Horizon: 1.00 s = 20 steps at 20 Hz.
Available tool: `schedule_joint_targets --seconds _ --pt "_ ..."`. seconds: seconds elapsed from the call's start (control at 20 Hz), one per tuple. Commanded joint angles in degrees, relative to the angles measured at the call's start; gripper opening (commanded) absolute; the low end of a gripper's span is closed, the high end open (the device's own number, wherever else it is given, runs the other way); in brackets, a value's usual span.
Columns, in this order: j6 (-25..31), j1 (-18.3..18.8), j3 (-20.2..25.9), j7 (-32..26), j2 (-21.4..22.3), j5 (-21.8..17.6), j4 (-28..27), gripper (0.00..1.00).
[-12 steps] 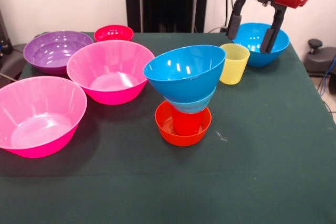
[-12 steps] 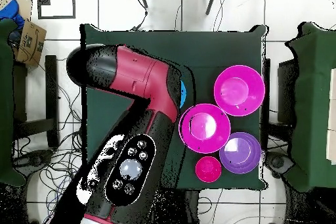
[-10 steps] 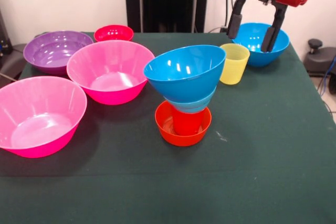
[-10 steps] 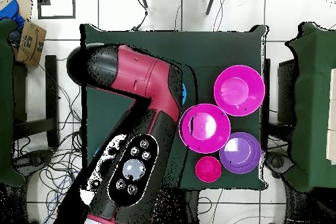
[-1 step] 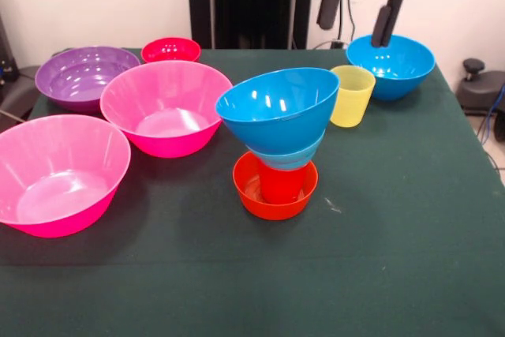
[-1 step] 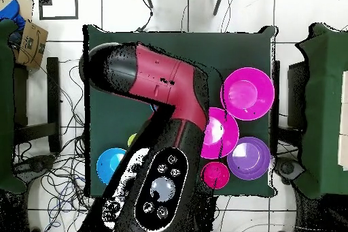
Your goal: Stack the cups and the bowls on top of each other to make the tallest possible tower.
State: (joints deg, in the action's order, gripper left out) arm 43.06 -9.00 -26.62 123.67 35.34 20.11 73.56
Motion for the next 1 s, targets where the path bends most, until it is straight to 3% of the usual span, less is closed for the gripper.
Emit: schedule_joint_targets --seconds 0.05,0.3,0.75,1.0 --pt "2.3 -0.1 9.7 -6.5 1.6 -5.4 10.2 1.00" --pt "-0.8 -0.6 11.0 -2.4 1.1 -4.8 13.6 1.00" --pt "-5.0 -1.1 12.9 -1.3 -0.9 -6.3 17.8 1.00" --pt "-10.8 -0.3 14.9 -0.7 -1.7 -6.4 20.4 1.00"
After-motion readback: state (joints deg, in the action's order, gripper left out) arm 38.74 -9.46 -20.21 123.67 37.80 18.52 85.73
